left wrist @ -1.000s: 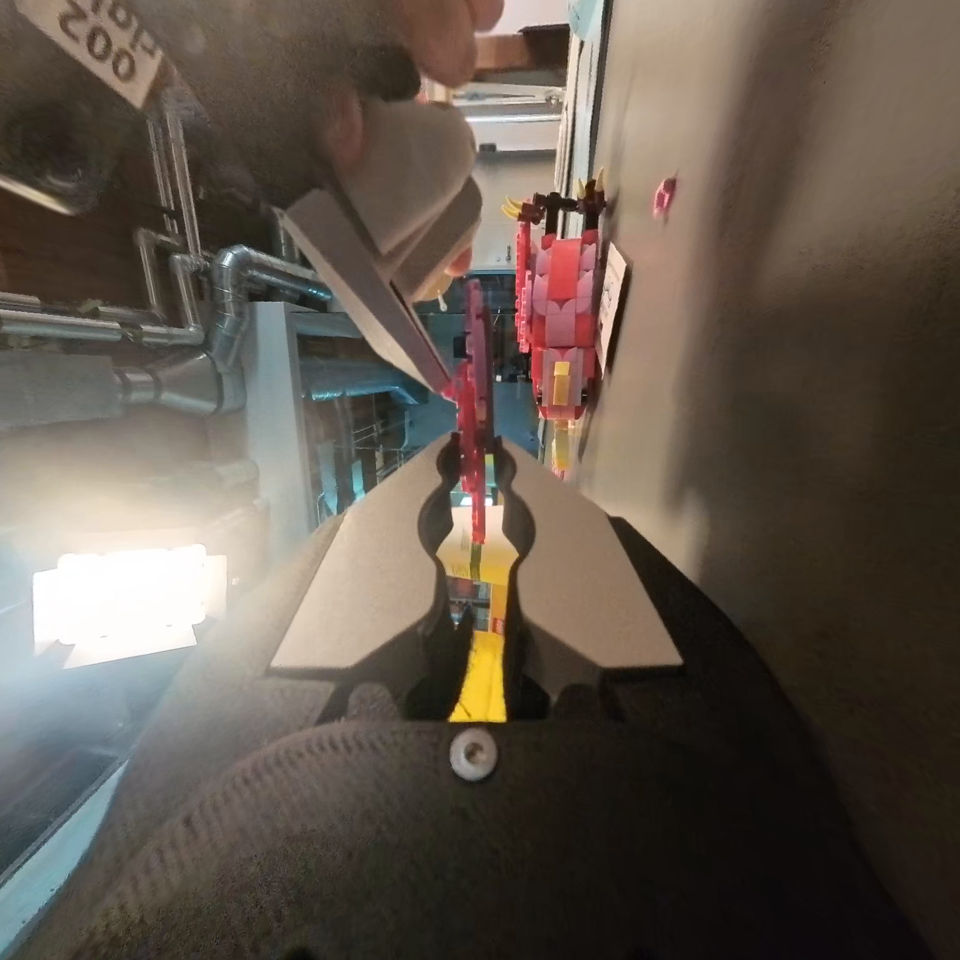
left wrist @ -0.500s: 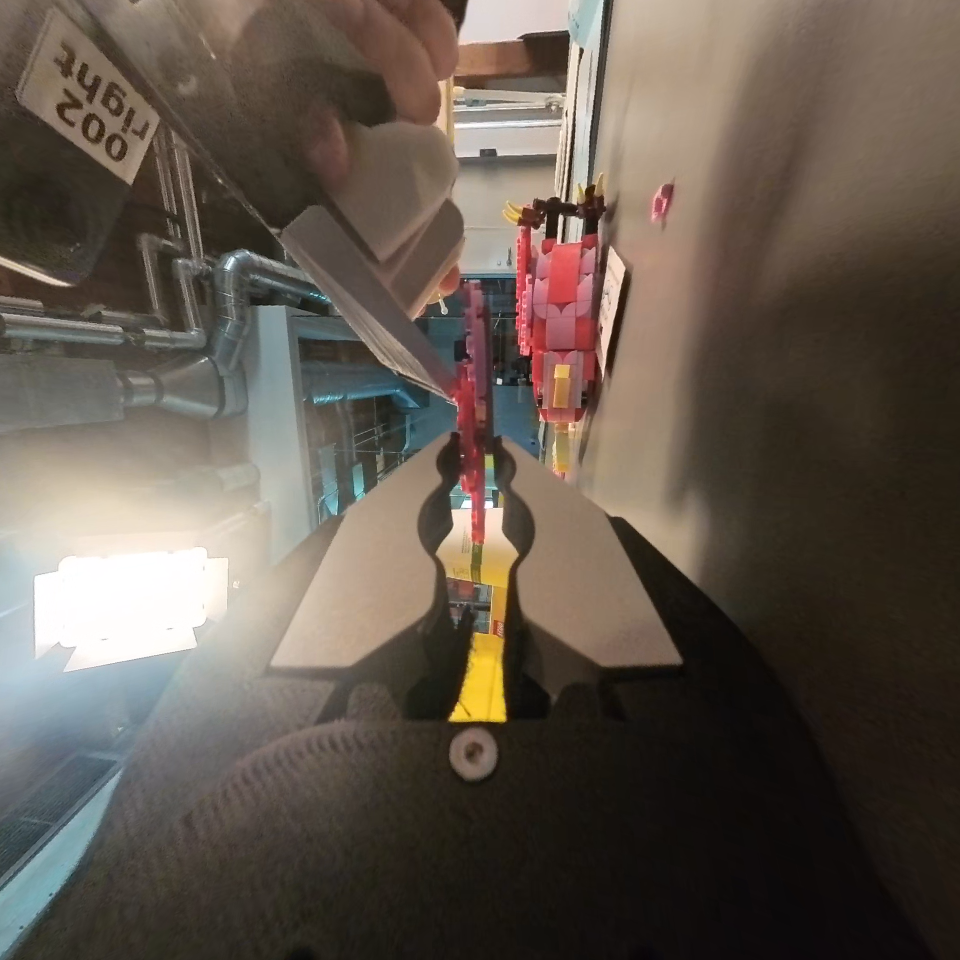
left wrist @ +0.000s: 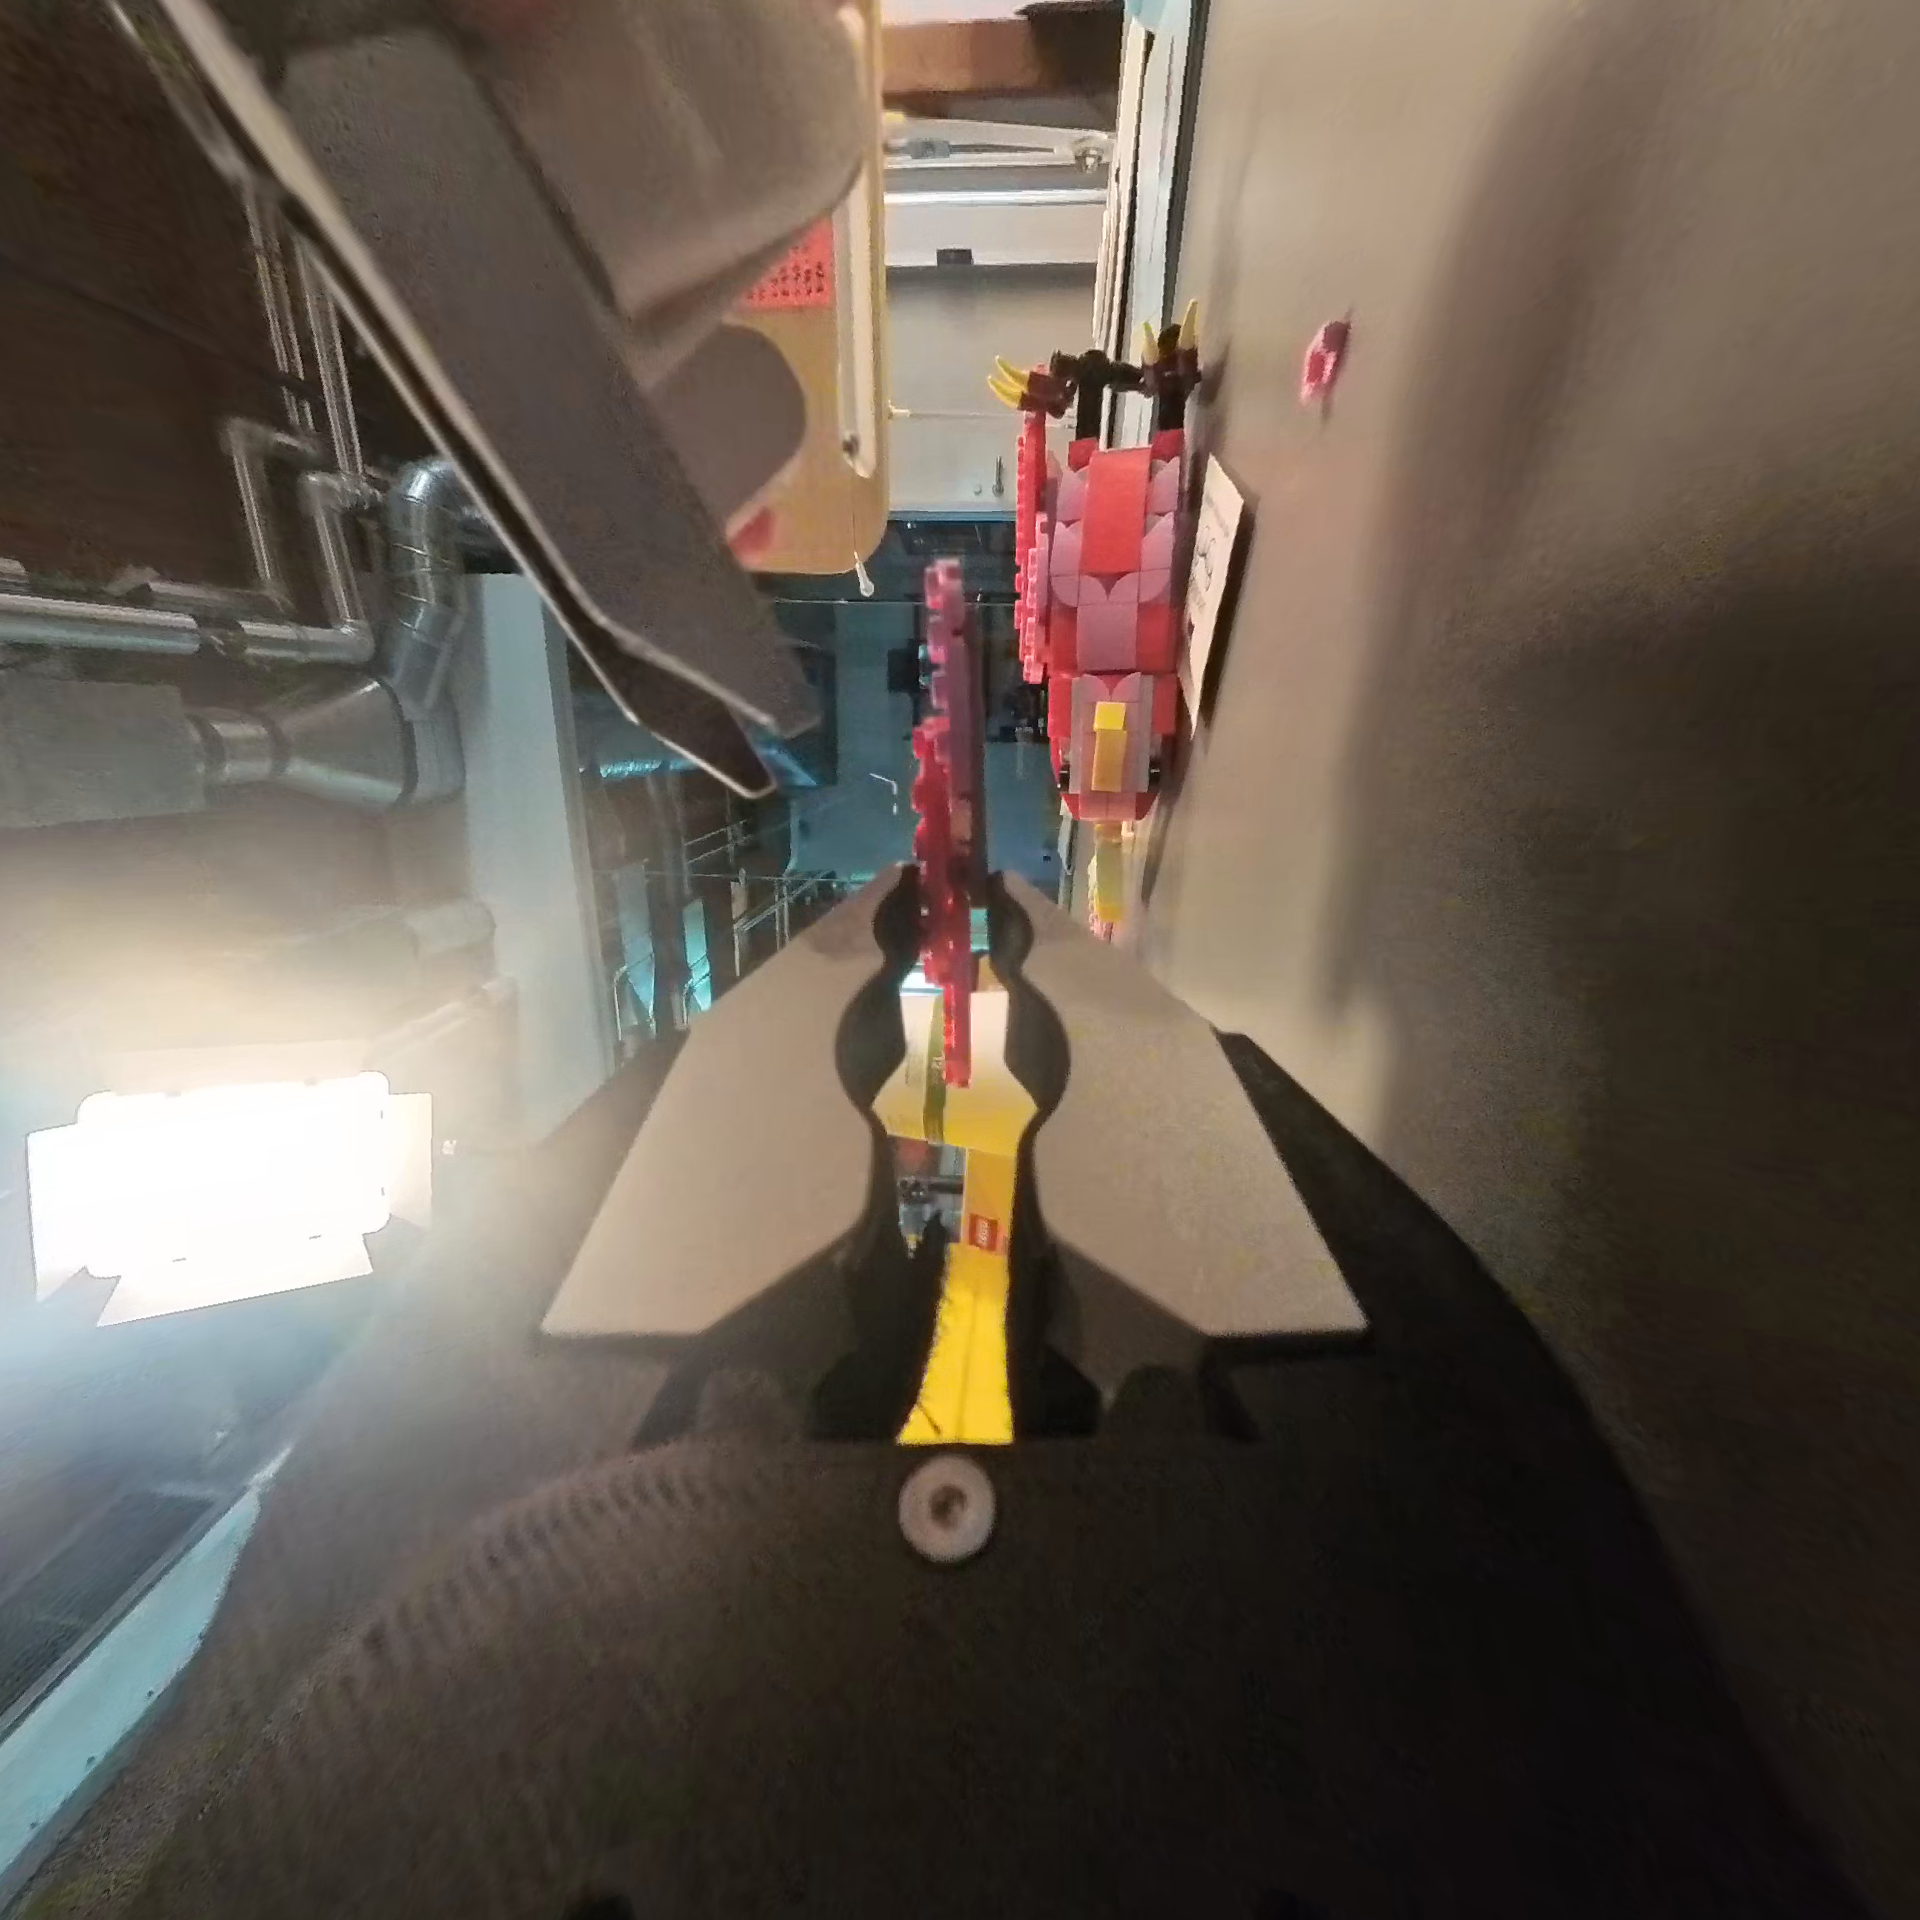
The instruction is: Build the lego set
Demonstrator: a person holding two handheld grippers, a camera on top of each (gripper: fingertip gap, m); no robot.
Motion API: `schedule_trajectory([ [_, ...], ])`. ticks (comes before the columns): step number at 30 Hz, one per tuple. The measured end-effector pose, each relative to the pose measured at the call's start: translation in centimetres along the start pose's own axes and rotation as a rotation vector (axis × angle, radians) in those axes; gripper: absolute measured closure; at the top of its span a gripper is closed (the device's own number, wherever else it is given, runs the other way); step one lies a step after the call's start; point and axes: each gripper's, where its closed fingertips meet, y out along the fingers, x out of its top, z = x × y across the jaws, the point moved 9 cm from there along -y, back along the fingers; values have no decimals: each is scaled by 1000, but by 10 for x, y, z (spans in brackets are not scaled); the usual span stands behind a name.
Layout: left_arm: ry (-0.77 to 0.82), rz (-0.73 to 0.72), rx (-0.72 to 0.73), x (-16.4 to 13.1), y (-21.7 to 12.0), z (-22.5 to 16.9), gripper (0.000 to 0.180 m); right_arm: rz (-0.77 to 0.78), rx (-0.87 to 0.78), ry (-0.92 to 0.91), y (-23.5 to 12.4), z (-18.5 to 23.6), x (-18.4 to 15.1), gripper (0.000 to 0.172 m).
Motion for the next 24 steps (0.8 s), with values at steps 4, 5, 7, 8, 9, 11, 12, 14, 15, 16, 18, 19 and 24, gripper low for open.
schedule_trajectory([
  [4,-1,14,0,-1,1,0,169,108,-203,-344,10,27,-9,110],
  [5,-2,17,0,-1,1,0,169,146,-245,-422,13,32,-13,108],
  [7,-5,27,-4,-2,2,0,169,197,-328,-563,20,37,-20,107],
  [8,-8,34,-8,-2,2,0,169,217,-357,-616,23,38,-23,109],
  [9,-9,42,-10,-3,2,1,169,233,-383,-655,25,39,-26,110],
  [11,-12,57,-12,-3,3,1,167,258,-445,-698,30,38,-29,116],
  [12,-14,64,-14,-3,3,1,168,271,-461,-706,31,37,-31,116],
  [14,-16,69,-16,-3,3,1,168,296,-475,-707,35,36,-34,116],
  [15,-17,72,-17,-3,4,1,168,304,-476,-710,36,35,-35,116],
  [16,-17,74,-19,-3,4,1,168,308,-478,-713,38,35,-36,116],
  [18,-20,76,-21,-4,4,1,168,310,-480,-720,40,35,-36,118],
  [19,-21,78,-22,-4,4,1,168,311,-482,-723,40,35,-36,119],
  [24,-23,87,-26,-4,4,1,168,319,-487,-722,44,35,-35,122],
])
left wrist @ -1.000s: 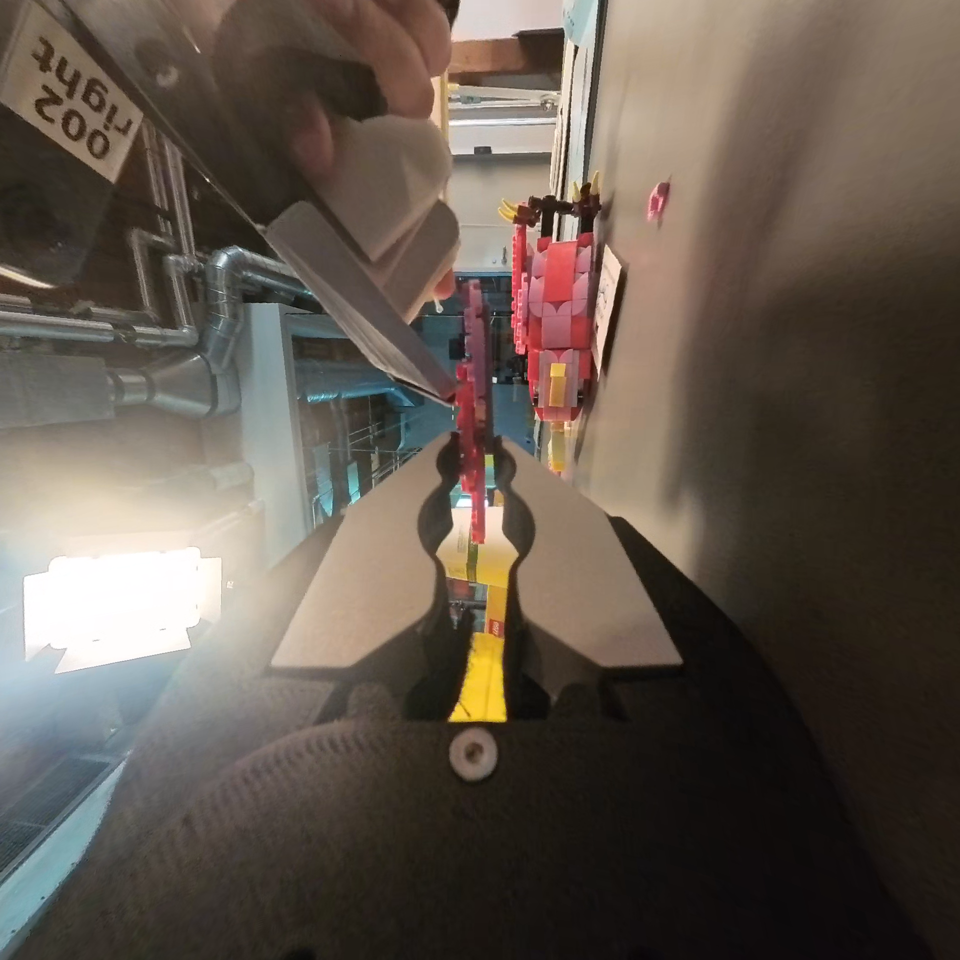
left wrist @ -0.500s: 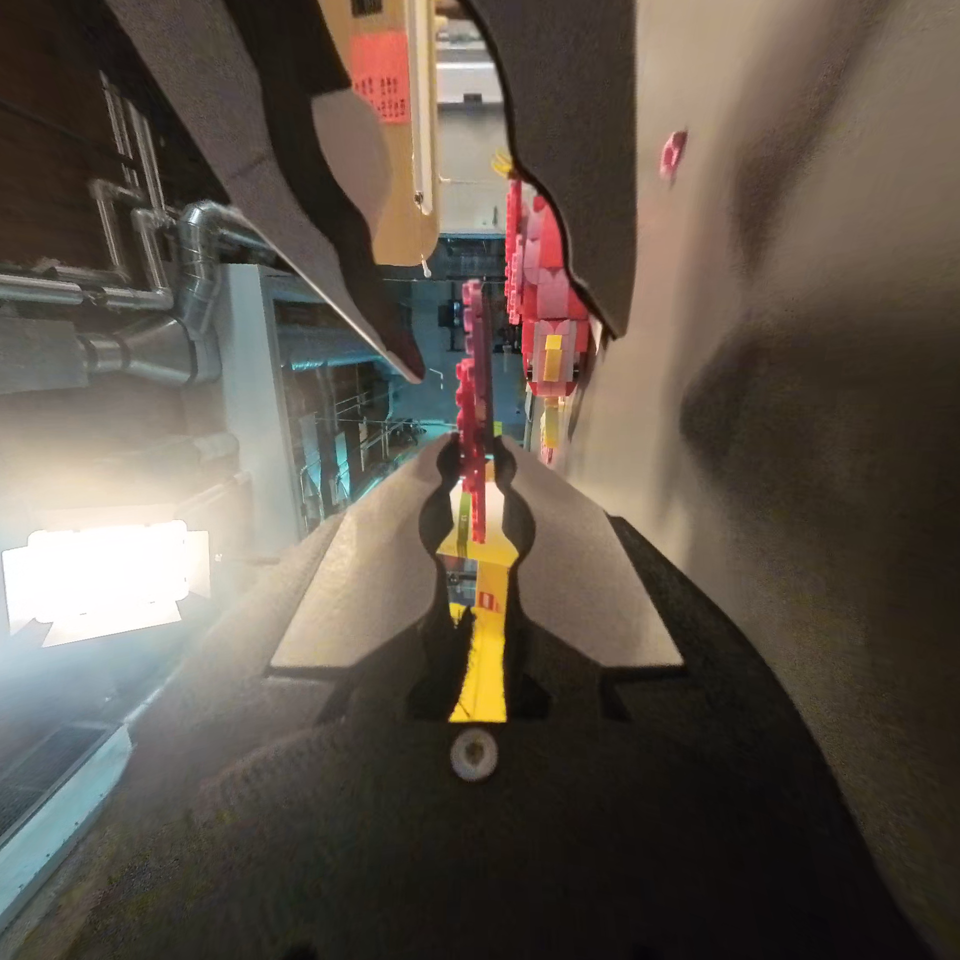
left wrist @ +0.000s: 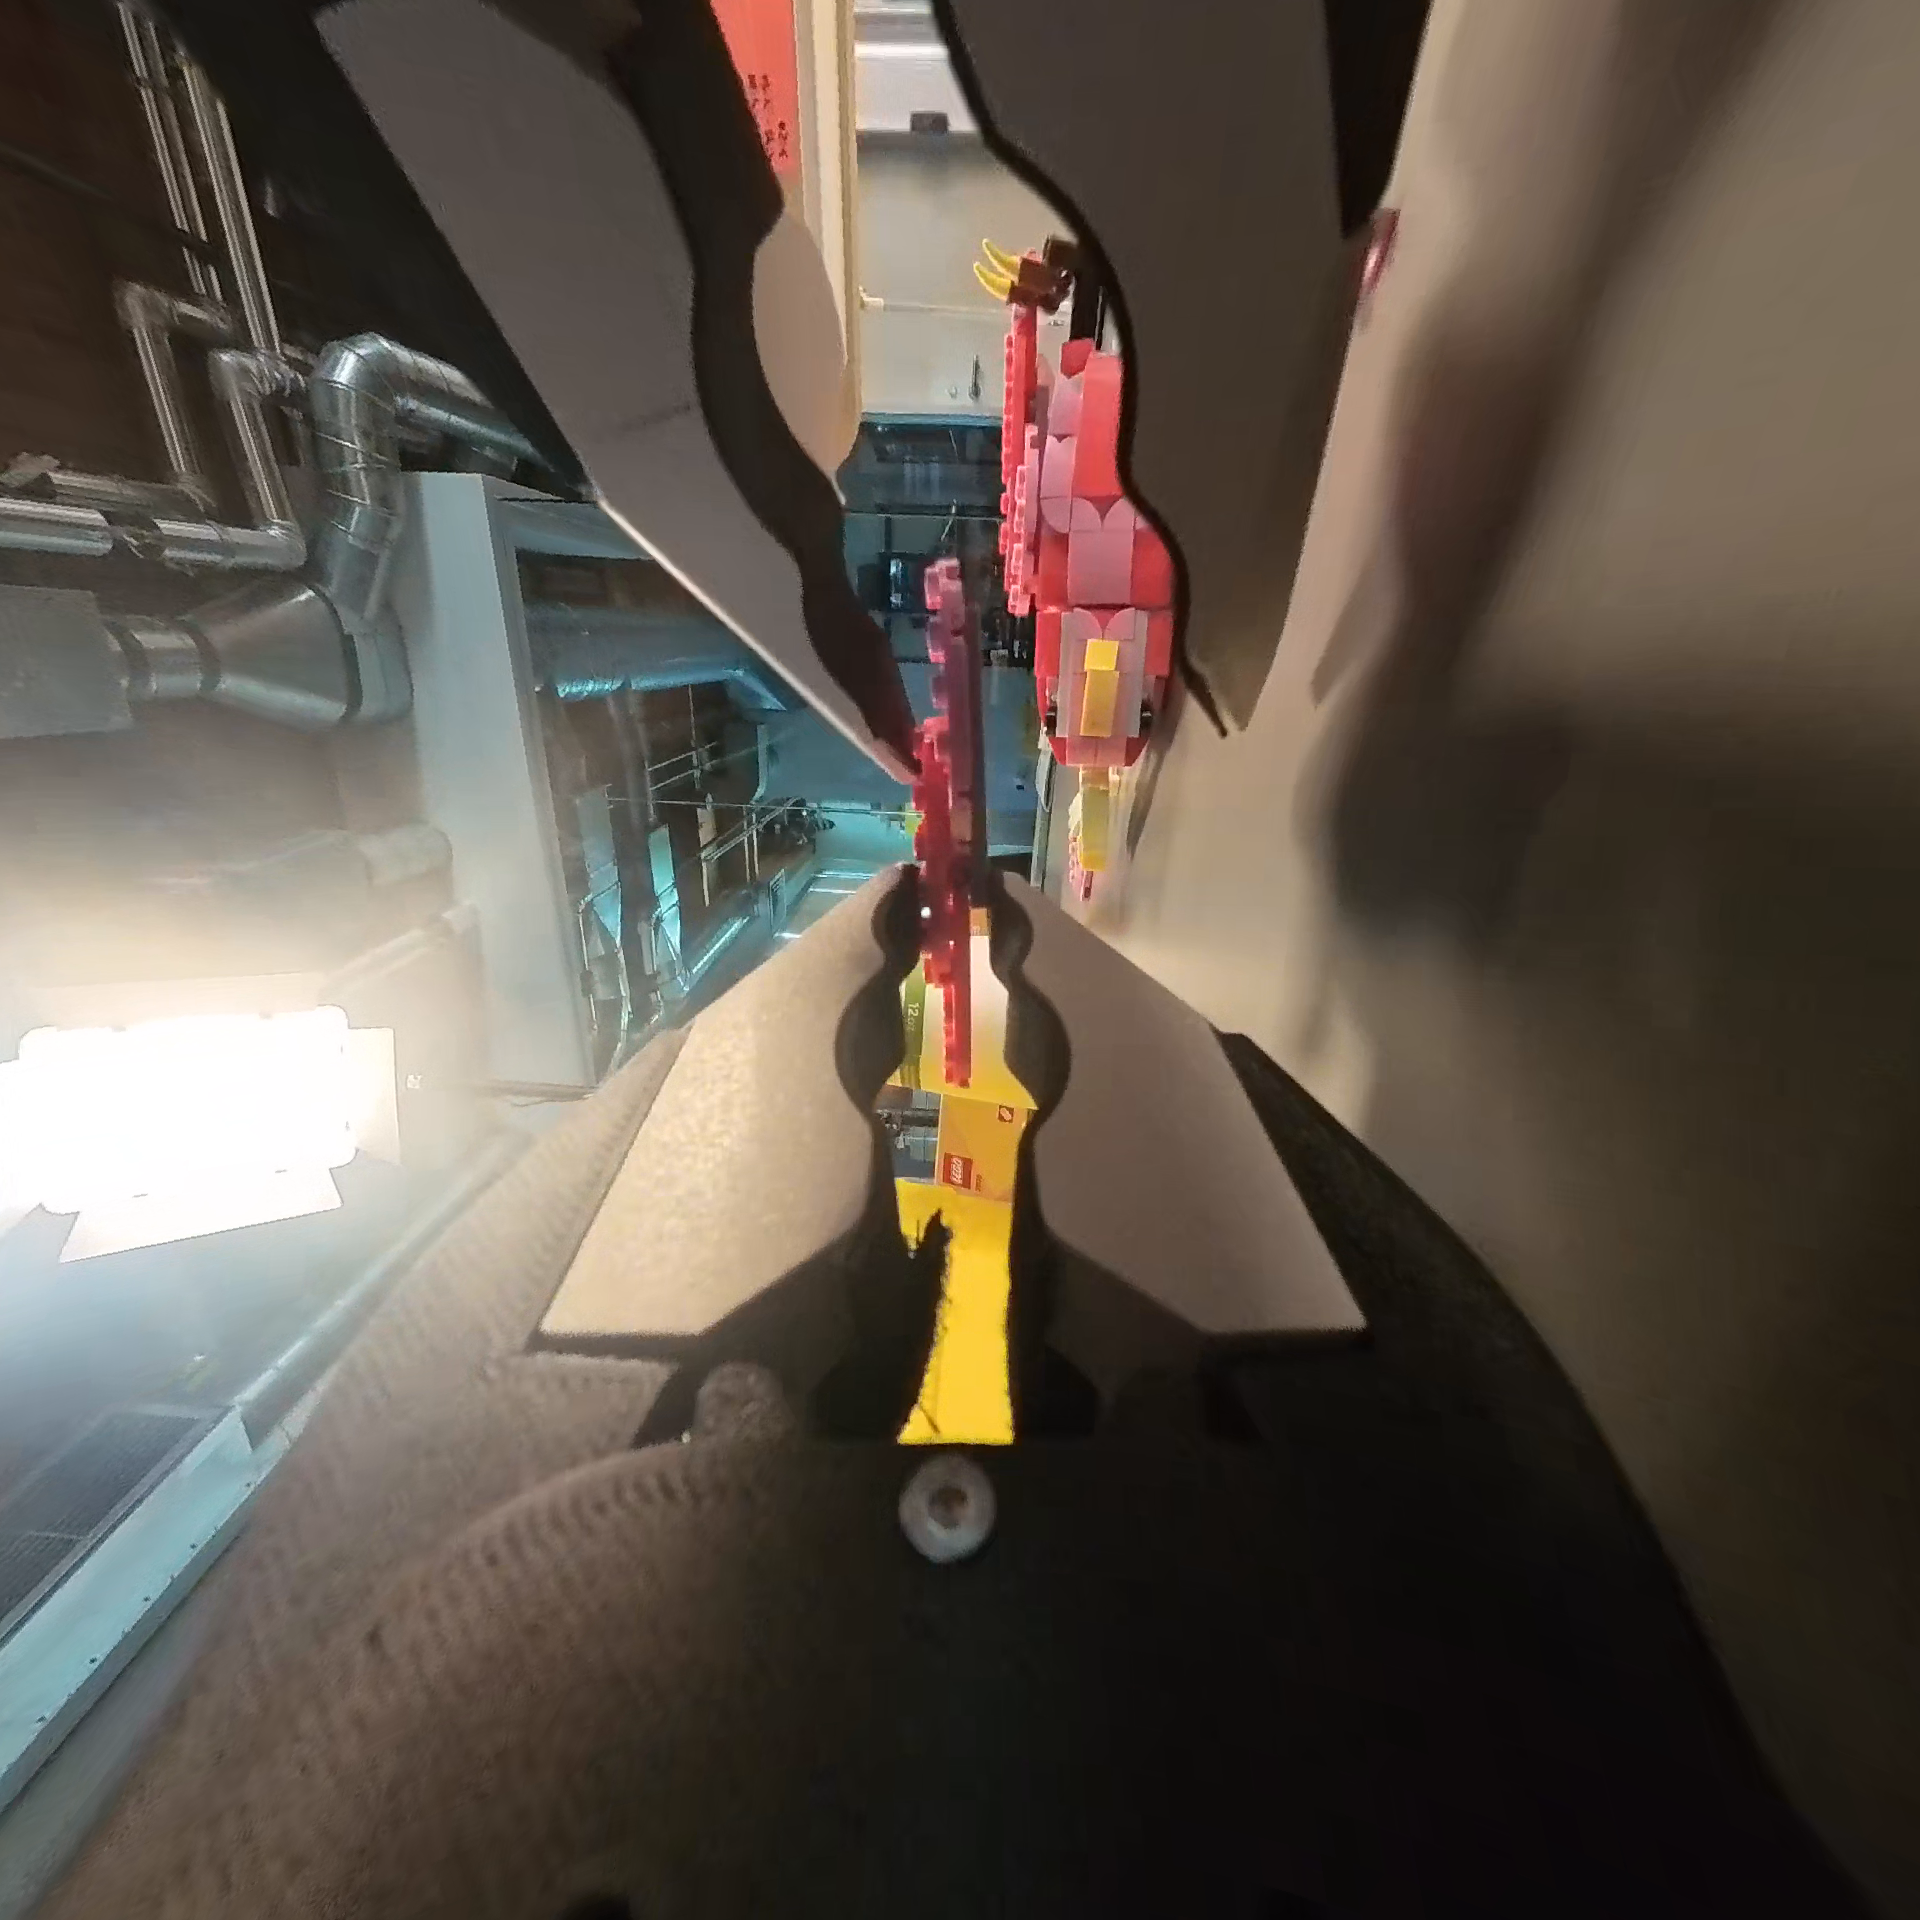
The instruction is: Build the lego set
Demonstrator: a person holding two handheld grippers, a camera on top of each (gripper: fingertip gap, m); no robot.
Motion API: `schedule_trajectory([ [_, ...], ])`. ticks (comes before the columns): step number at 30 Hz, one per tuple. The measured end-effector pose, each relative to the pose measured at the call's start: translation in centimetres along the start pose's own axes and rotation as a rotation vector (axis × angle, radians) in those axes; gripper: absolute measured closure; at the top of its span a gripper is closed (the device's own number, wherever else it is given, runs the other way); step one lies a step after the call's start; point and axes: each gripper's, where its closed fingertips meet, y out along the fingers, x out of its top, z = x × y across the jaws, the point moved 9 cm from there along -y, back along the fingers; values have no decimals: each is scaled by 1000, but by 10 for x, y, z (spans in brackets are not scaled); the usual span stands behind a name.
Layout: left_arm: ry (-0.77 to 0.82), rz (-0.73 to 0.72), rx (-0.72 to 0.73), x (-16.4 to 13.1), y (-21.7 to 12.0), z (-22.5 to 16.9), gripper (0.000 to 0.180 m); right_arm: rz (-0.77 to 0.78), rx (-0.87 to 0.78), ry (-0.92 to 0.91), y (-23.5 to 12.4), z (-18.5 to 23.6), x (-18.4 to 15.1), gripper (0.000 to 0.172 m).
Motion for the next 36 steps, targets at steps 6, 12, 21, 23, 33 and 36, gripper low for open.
schedule_trajectory([
  [6,-1,6,0,0,0,0,168,-5,5,47,1,-2,2,123],
  [12,5,2,8,0,0,0,168,-95,73,253,-6,-9,-2,121],
  [21,21,-118,25,7,-7,0,169,-483,458,1059,-29,-47,-32,124],
  [23,21,-132,25,8,-8,0,169,-488,557,1106,-25,-46,-33,125],
  [33,16,-135,20,8,-8,-1,169,-436,606,1092,-14,-36,-30,127],
  [36,12,-132,16,8,-7,-1,169,-418,600,1097,-15,-37,-31,127],
])
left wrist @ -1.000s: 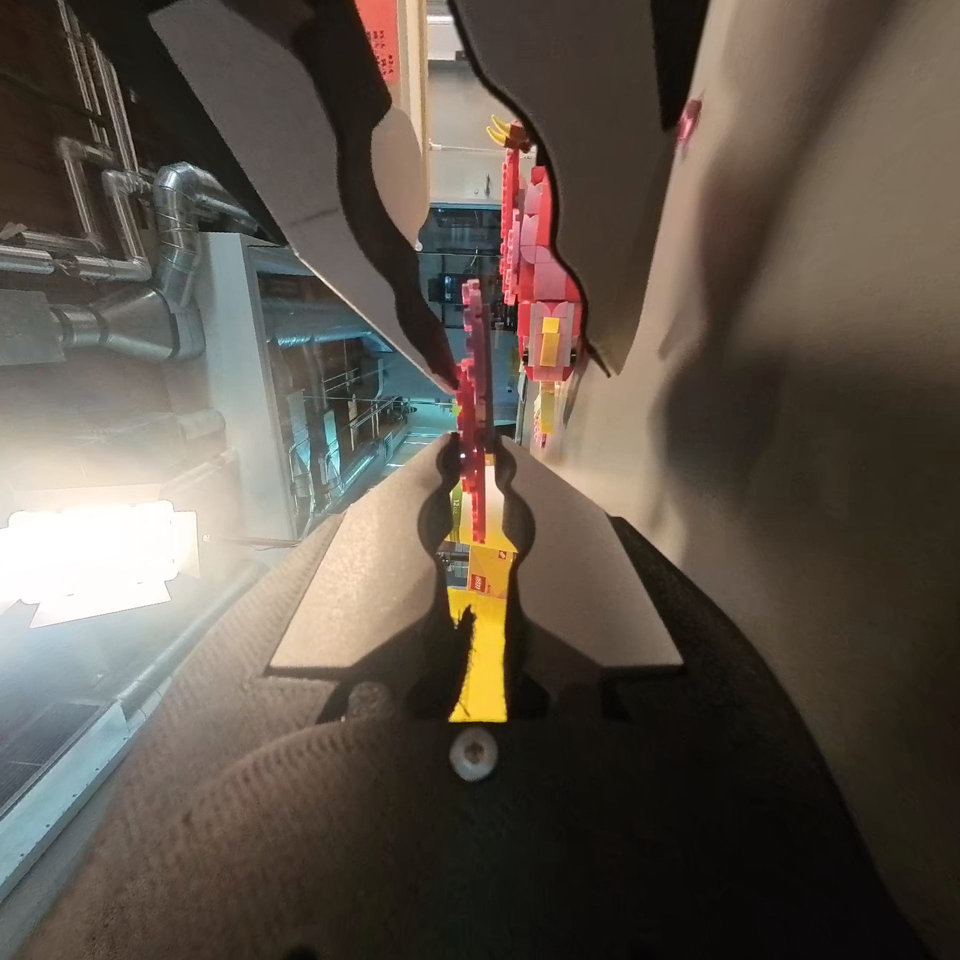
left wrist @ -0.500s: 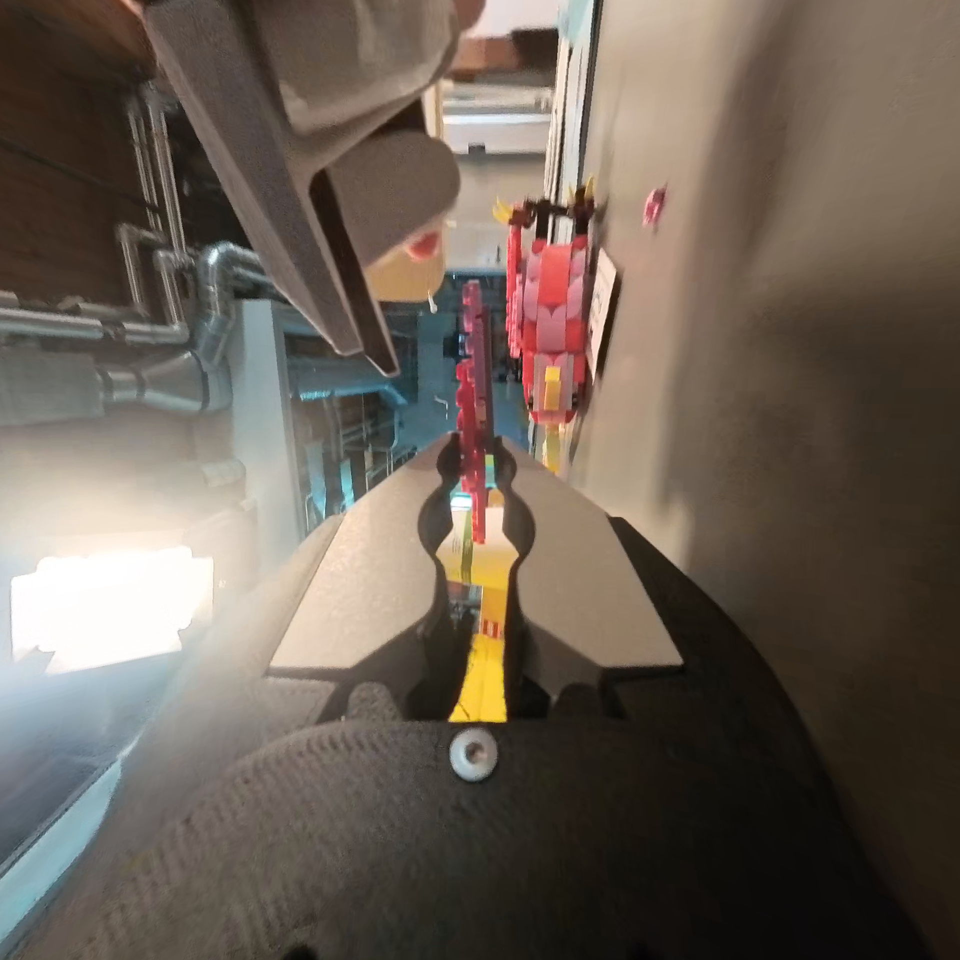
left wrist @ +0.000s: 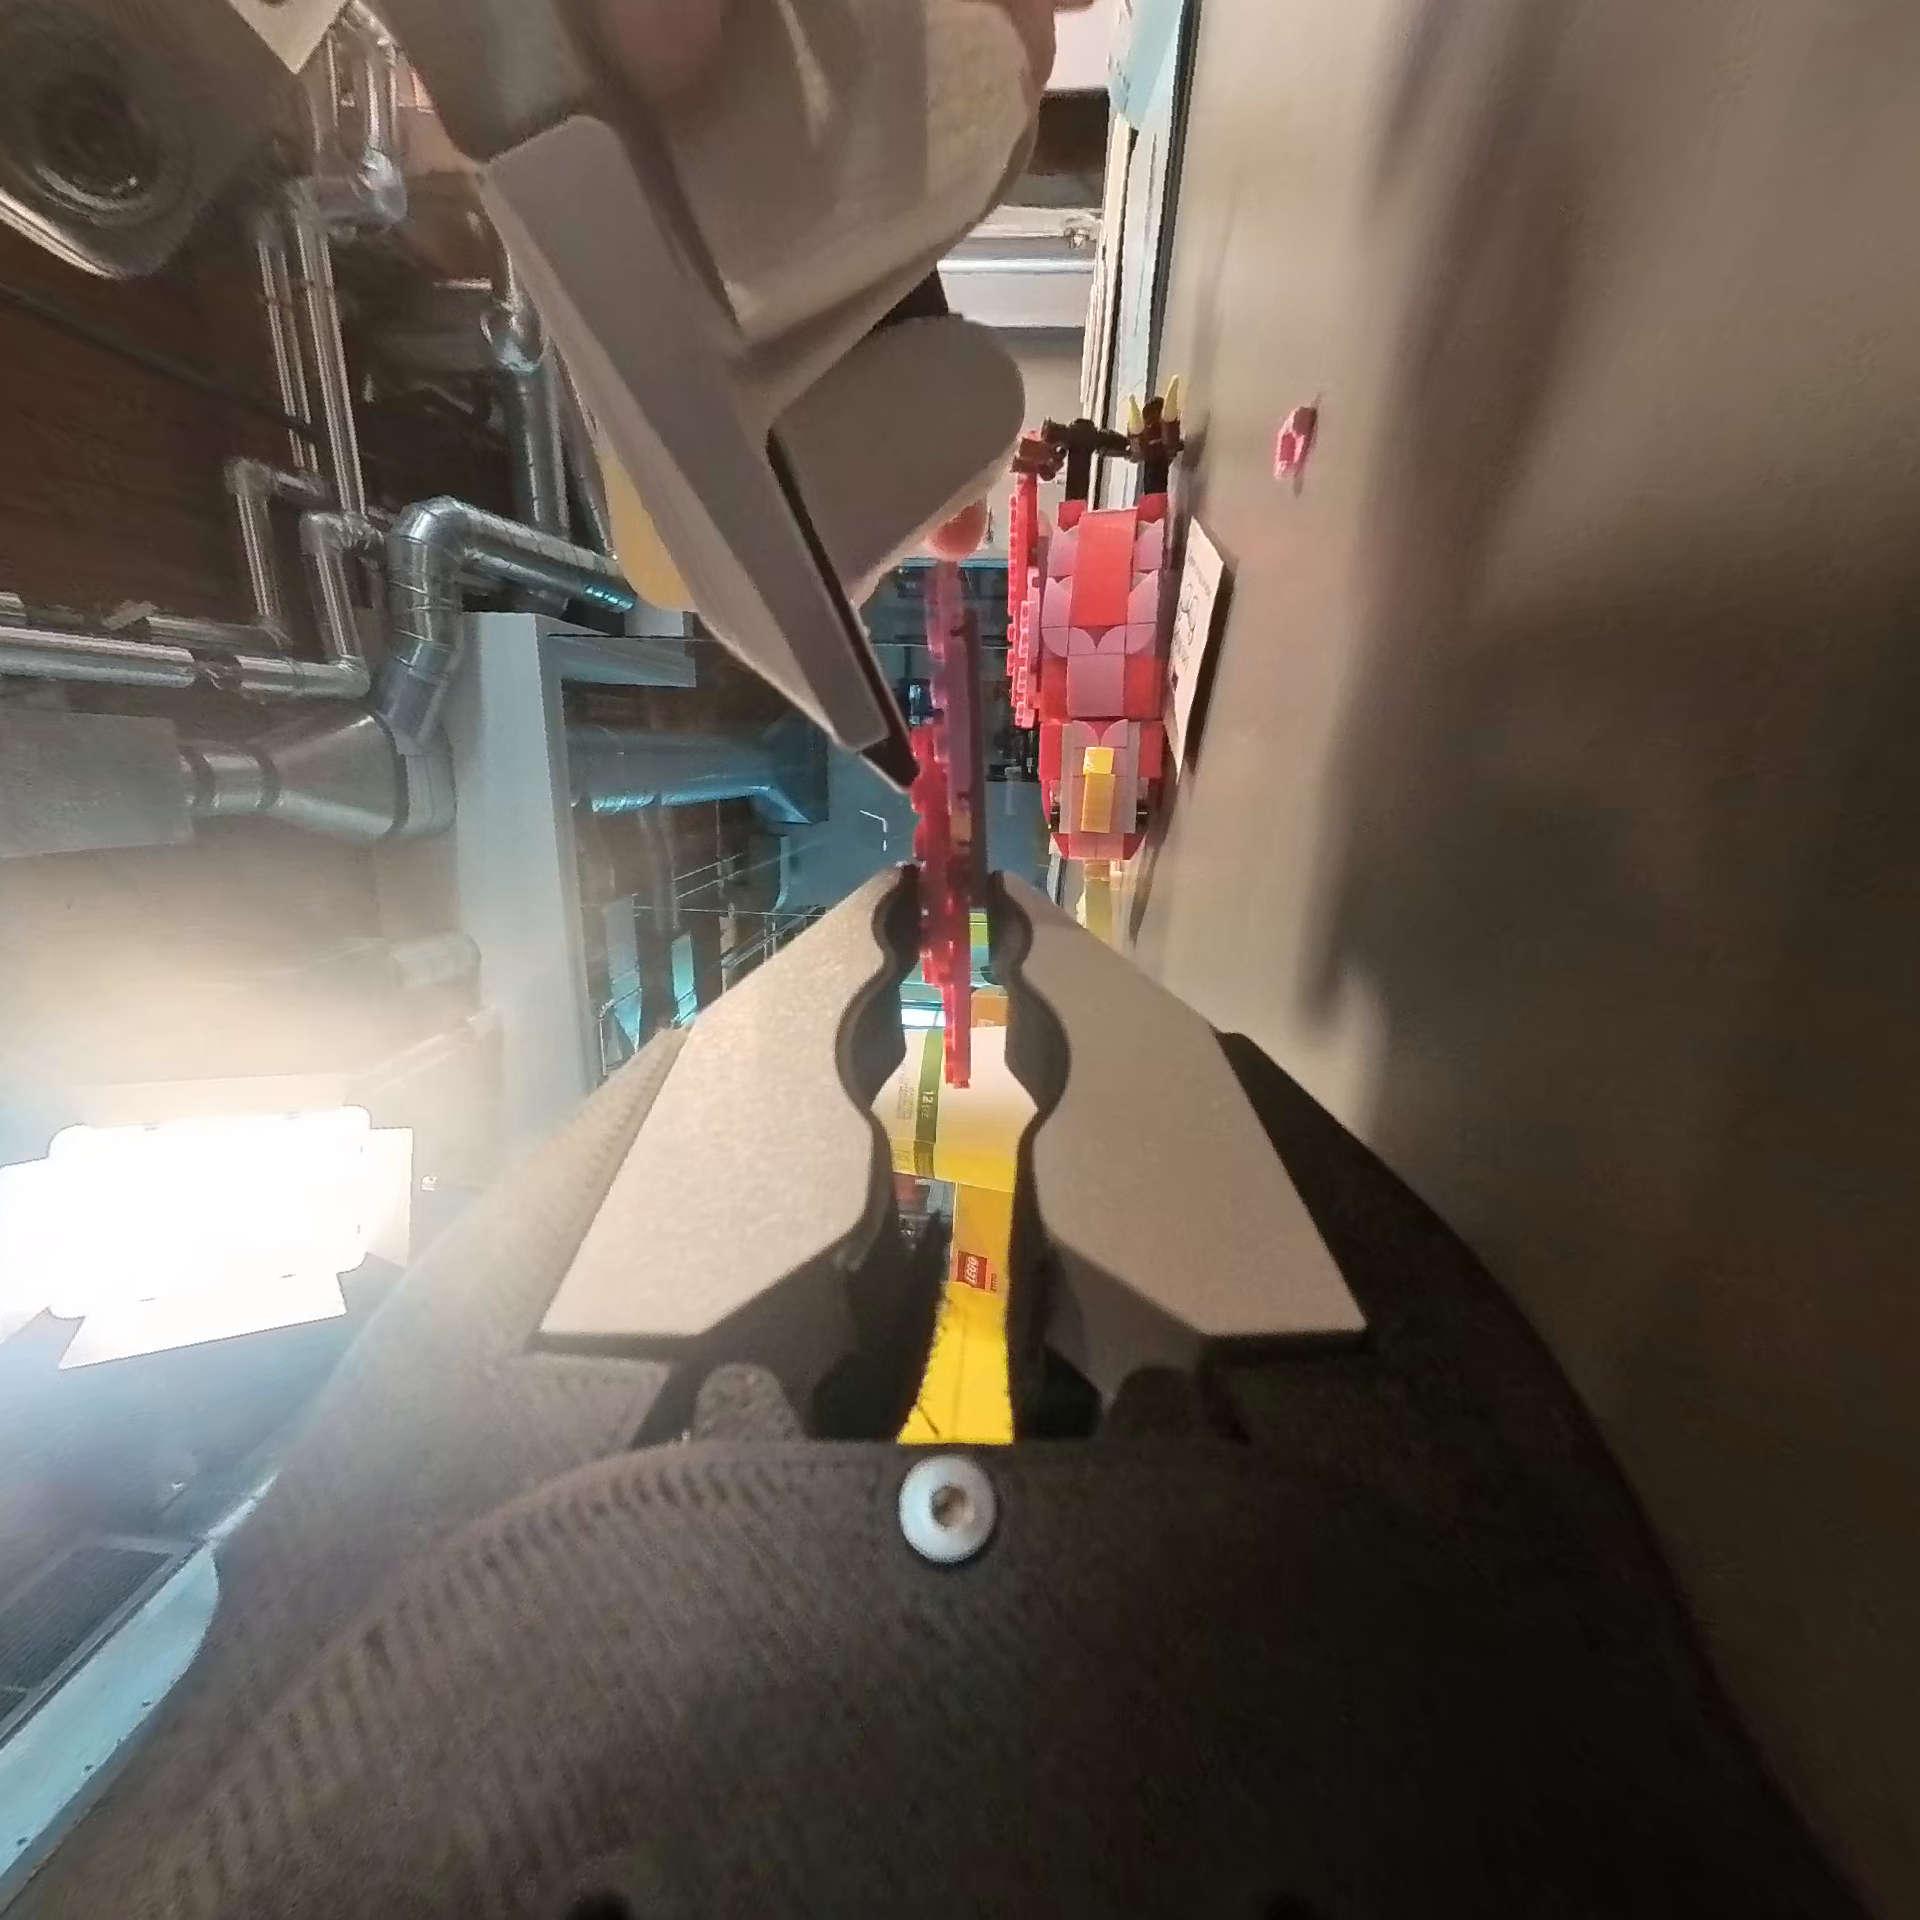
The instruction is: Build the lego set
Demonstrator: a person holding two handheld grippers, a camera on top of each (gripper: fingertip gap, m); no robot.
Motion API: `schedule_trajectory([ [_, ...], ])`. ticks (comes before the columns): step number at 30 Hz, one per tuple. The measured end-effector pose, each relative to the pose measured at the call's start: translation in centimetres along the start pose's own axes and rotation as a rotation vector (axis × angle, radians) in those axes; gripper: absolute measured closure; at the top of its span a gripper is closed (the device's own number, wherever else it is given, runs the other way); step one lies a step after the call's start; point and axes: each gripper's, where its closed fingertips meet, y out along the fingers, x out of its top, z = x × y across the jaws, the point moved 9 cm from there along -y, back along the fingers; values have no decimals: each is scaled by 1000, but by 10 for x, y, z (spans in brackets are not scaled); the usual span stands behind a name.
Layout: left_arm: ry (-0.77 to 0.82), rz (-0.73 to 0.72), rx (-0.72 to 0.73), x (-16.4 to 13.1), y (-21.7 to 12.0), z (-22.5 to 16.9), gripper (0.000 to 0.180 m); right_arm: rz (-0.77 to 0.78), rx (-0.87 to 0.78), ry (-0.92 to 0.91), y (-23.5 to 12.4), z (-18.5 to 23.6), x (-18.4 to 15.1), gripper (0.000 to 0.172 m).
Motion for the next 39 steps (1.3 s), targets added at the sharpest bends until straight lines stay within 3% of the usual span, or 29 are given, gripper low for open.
schedule_trajectory([
  [34,-12,22,-13,-2,3,-1,169,28,-38,2,1,6,1,129],
  [37,-17,30,-17,-2,4,-1,169,-12,-78,-48,-1,7,3,128],
  [39,-20,31,-20,-3,4,-1,169,-1,-182,-203,-1,10,2,123],
])
